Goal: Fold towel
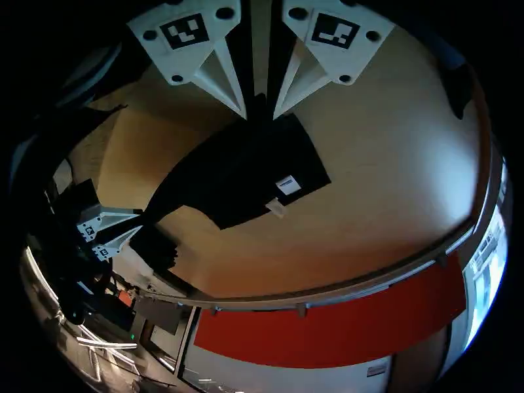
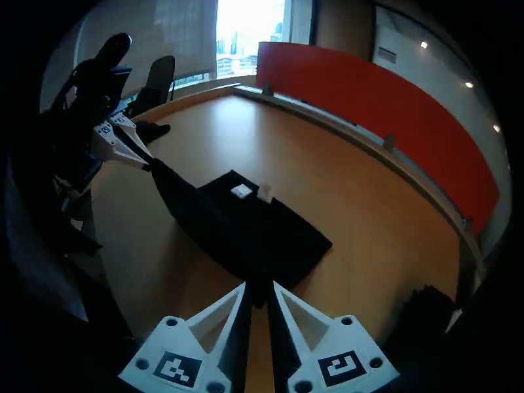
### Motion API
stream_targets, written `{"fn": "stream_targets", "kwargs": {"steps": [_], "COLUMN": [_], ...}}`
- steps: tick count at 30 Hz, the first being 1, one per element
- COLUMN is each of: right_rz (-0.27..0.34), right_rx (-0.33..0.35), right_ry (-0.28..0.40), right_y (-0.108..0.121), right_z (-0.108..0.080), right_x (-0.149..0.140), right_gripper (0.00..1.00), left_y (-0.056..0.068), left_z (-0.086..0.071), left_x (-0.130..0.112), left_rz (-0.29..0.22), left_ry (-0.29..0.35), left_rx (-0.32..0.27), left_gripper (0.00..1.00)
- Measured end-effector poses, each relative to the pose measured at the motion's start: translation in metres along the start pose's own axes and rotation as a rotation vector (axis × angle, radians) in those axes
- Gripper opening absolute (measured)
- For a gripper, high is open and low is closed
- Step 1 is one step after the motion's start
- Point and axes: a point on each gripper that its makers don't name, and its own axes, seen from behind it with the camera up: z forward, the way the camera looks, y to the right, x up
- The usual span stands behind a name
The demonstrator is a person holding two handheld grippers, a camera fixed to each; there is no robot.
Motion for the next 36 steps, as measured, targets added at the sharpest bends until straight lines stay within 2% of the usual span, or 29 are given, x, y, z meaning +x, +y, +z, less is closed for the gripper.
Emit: {"fn": "stream_targets", "kwargs": {"steps": [12, 30, 36], "right_rz": [0.044, 0.066, 0.073], "right_rx": [0.005, 0.006, -0.004], "right_ry": [-0.030, -0.073, -0.093], "right_y": [0.024, 0.050, 0.057], "right_z": [0.029, 0.067, 0.079], "right_x": [-0.004, -0.012, -0.020], "right_gripper": [0.15, 0.15, 0.15], "left_y": [-0.018, -0.043, -0.047], "left_z": [0.034, 0.077, 0.091], "left_x": [0.007, 0.006, 0.002], "left_rz": [-0.042, 0.001, 0.004], "left_ry": [-0.014, -0.070, -0.085], "left_rx": [0.020, 0.044, 0.044], "left_gripper": [0.12, 0.12, 0.12]}}
